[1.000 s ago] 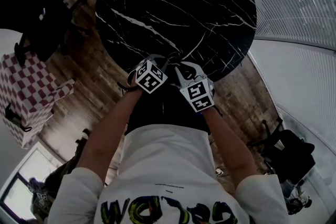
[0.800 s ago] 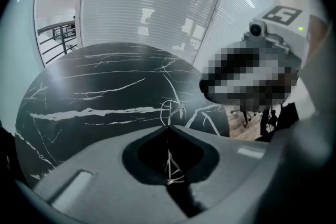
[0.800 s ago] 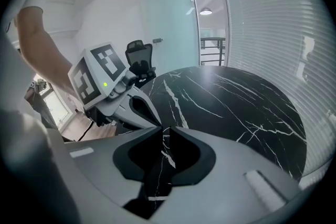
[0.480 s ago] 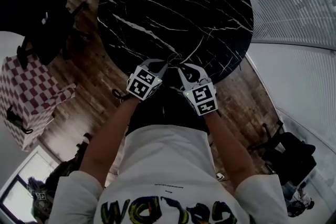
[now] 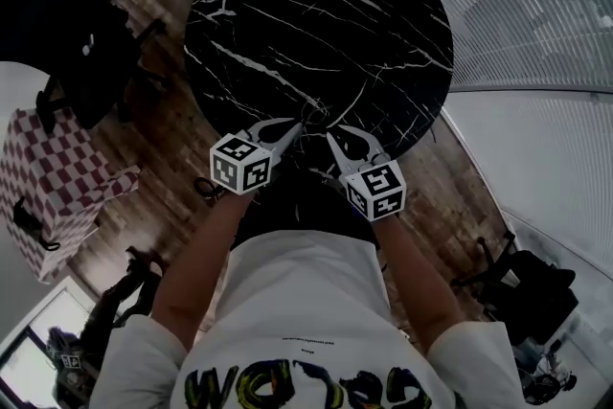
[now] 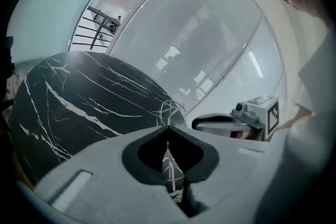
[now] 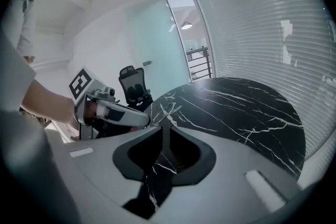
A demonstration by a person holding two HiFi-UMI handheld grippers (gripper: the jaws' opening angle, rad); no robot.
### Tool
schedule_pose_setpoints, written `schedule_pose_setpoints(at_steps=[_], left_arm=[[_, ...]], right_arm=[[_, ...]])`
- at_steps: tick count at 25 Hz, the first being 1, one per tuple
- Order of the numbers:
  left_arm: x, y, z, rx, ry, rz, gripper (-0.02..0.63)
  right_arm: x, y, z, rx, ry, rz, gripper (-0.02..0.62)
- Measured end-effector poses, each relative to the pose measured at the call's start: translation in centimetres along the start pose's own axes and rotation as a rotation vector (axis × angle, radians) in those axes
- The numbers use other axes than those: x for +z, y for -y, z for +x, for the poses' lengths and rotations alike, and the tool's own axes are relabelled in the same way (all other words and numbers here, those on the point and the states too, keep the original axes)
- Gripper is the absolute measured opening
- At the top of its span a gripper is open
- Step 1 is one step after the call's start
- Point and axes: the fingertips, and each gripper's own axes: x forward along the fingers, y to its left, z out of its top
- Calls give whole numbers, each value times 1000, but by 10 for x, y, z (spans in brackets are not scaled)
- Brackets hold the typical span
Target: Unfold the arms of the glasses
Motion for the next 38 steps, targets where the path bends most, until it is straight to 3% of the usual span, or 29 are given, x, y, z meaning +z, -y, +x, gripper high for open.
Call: schedule_pose_setpoints(at_steps=[5, 9, 13, 16, 26, 38], left_arm=[[24, 22, -13, -102, 88, -81, 9], [43, 43, -26, -221, 171, -165, 9], [53, 52, -38, -306, 234, -243, 9], [57, 58, -44, -357, 254, -303, 9], [59, 63, -52, -500, 326, -492, 9], [57, 63, -48, -515, 313, -508, 9]], right_arm=[[14, -14, -2, 90, 50, 98, 72], [36, -28, -8, 232, 144, 249, 111], [53, -40, -20, 402, 240, 414, 111], [58, -44, -26, 472, 277, 486, 110], [73, -50, -34, 546, 317, 559, 98], [79, -50, -31, 589, 328, 618, 91]])
